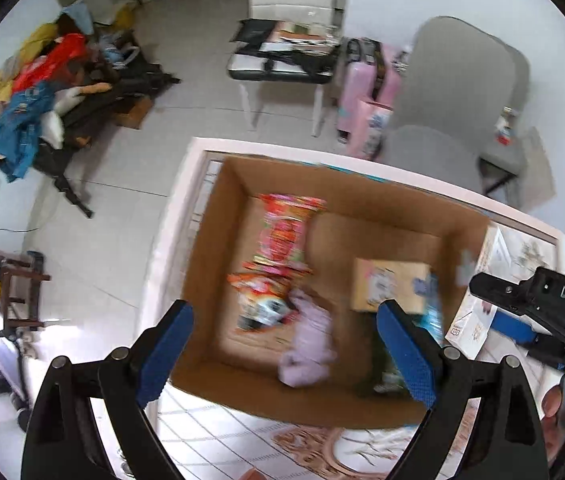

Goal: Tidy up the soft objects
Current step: 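Carry the white pack into the box and open the right tool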

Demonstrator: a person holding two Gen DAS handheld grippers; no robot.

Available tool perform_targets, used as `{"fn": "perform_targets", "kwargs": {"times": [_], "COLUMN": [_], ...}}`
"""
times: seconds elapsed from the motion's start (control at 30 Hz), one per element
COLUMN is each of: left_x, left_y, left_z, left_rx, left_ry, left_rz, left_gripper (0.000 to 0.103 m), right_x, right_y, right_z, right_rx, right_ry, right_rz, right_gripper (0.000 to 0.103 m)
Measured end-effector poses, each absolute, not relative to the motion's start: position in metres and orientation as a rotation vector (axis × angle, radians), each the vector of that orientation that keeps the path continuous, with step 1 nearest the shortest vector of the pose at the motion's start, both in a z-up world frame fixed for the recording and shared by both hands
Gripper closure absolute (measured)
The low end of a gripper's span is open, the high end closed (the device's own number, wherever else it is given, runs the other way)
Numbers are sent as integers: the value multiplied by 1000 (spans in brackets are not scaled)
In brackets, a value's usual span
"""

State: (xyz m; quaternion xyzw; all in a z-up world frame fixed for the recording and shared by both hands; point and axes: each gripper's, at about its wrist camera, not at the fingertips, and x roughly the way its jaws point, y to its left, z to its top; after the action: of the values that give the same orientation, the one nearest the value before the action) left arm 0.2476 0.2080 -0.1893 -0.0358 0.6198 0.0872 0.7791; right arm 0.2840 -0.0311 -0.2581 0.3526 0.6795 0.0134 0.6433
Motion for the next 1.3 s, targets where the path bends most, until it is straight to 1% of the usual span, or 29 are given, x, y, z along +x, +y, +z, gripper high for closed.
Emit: {"fn": "perform_targets", "kwargs": {"times": [0.1, 0.37, 0.6, 0.73, 0.97, 1.03, 1.07, 1.1, 1.13, 1.17, 1.2, 1.3], "left_x": [255, 282, 304, 308, 307, 307, 307, 306, 305, 305, 303, 299], "left_y": [229, 261, 247, 239, 240, 240, 240, 241, 241, 240, 240, 241], "left_z": [-198, -224, -247, -256, -266, -267, -267, -266, -265, -264, -264, -258], "left_rx": [-39, 30, 106, 142, 131, 123, 119, 116, 112, 111, 112, 109], "left_ry": [1326, 1301, 1327, 1340, 1365, 1367, 1368, 1368, 1368, 1367, 1367, 1364], "left_rz": [246, 279, 176, 150, 130, 127, 126, 126, 125, 123, 123, 120], "left_gripper": [9, 9, 9, 9, 9, 9, 9, 9, 9, 9, 9, 9], "right_x": [283, 287, 298, 302, 304, 300, 300, 298, 297, 297, 298, 301], "right_y": [-18, 0, 12, 15, 10, 9, 7, 5, 4, 4, 3, 4], "right_z": [-289, -340, -357, -364, -368, -365, -364, -363, -360, -360, -358, -349], "right_rx": [1008, 1347, 1457, 1472, 1532, 1546, 1542, 1536, 1546, 1551, 1541, 1484], "right_ry": [1547, 1455, 1423, 1410, 1360, 1350, 1353, 1356, 1346, 1345, 1358, 1396], "right_rz": [-25, -156, -224, -245, -254, -242, -235, -230, -224, -219, -212, -179], "right_gripper": [45, 45, 45, 45, 44, 39, 32, 28, 26, 22, 20, 20]}}
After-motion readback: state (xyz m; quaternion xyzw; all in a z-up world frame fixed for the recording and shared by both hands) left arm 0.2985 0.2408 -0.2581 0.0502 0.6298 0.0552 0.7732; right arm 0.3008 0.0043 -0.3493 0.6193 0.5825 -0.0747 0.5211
